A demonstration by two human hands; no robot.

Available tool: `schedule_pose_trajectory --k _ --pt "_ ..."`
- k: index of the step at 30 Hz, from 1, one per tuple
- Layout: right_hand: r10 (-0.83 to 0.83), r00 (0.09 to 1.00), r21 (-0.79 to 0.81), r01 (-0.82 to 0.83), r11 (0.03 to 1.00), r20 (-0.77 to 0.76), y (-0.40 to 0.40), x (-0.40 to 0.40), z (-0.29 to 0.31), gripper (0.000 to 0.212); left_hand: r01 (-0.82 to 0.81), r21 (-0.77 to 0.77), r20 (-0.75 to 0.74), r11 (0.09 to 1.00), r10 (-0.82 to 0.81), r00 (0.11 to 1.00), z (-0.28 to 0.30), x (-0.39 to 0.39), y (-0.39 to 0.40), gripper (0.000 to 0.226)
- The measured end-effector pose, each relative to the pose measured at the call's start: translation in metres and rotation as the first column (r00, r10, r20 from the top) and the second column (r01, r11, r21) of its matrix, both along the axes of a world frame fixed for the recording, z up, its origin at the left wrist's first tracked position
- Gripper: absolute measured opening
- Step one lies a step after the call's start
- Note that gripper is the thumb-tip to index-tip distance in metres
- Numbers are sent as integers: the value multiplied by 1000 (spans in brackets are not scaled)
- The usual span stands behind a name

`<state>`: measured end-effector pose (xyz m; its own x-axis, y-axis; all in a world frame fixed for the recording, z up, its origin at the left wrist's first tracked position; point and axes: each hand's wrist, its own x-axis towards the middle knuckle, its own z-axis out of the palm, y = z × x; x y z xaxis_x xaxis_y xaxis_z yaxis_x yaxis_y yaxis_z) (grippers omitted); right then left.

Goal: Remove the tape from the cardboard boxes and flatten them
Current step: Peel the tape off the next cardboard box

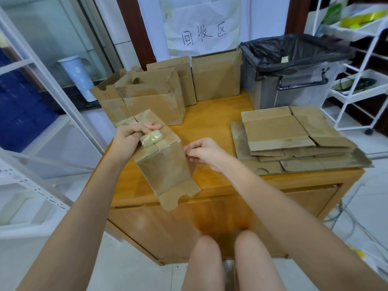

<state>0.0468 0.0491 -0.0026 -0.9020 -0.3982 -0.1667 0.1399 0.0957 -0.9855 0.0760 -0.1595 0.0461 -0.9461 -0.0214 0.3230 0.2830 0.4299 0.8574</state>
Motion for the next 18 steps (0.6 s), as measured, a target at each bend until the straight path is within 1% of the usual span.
schedule_pose_trajectory --k 2,5,7,9,12,15,18 --pt "7 1000 28 -6 1000 -22 -1 -2 1 20 2 -4 -11 1000 -2 1000 1 -1 0 44" --pt "47 995 115 -36 993 -90 -2 -4 -1 17 -6 4 -23 1000 6 1000 0 -5 3 45" --pt "77 991 144 -61 988 -110 -4 -4 -4 20 -17 30 -26 999 18 1000 -1 -6 5 48" --pt "113 986 160 -92 983 -125 -5 -3 -7 24 -21 20 -20 1000 22 1000 -2 -6 6 45" --pt "139 981 137 -120 983 -136 -5 -5 -11 23 -29 24 -13 999 29 999 -2 -7 4 50" --pt "157 979 100 -144 984 -133 -3 -7 -14 22 -43 -4 -7 999 43 999 -2 -6 4 43" --pt "131 985 40 -127 991 -114 2 -9 -15 21 -47 -20 -7 999 46 999 -3 -8 4 43"
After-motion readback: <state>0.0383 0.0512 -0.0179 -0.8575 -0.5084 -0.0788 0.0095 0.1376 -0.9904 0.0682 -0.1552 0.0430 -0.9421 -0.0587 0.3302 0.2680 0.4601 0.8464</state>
